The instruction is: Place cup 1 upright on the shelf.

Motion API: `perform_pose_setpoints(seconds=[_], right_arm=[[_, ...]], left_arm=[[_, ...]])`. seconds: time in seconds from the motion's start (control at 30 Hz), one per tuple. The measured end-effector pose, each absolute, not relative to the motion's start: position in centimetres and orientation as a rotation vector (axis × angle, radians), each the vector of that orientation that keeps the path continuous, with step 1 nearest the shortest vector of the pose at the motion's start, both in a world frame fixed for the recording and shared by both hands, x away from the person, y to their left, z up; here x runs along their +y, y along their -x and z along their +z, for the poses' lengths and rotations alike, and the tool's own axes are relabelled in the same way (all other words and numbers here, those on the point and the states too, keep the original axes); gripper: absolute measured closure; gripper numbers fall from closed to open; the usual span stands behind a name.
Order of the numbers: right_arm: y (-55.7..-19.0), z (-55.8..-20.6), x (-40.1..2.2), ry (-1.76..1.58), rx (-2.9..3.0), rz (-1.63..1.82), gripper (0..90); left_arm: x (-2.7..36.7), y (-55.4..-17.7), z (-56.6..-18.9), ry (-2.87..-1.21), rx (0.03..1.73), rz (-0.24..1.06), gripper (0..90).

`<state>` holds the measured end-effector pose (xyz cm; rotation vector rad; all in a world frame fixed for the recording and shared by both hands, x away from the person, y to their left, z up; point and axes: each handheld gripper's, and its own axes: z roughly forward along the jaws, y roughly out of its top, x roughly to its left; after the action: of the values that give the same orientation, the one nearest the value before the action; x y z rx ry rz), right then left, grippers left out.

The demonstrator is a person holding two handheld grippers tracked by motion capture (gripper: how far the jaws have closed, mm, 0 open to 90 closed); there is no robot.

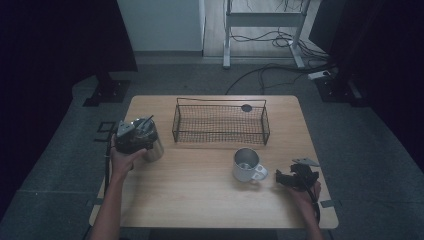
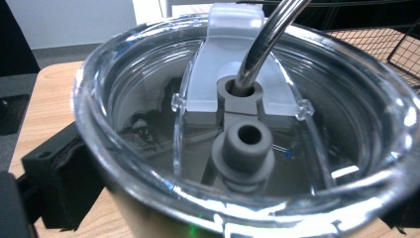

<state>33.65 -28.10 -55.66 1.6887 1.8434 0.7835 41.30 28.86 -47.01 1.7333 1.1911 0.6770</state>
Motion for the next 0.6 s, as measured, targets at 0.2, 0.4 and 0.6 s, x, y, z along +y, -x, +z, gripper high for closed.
perform_pose_setpoints(seconds=[0.2, 0.4, 0.6], right_arm=[[-33.65, -55.67, -28.11, -1.688, 1.844, 0.784, 0.0], [-33.65, -55.66, -28.1, -1.689, 1.844, 0.784, 0.0], [-33.65, -55.66, -28.1, -1.689, 1.843, 0.784, 0.0]], left_arm=[[28.83, -41.31, -47.12, -1.738, 1.175, 0.694, 3.2], [28.86, -41.19, -47.04, -1.751, 1.159, 0.702, 3.8], [28.8, -41.05, -47.03, -1.75, 1.157, 0.705, 4.0]])
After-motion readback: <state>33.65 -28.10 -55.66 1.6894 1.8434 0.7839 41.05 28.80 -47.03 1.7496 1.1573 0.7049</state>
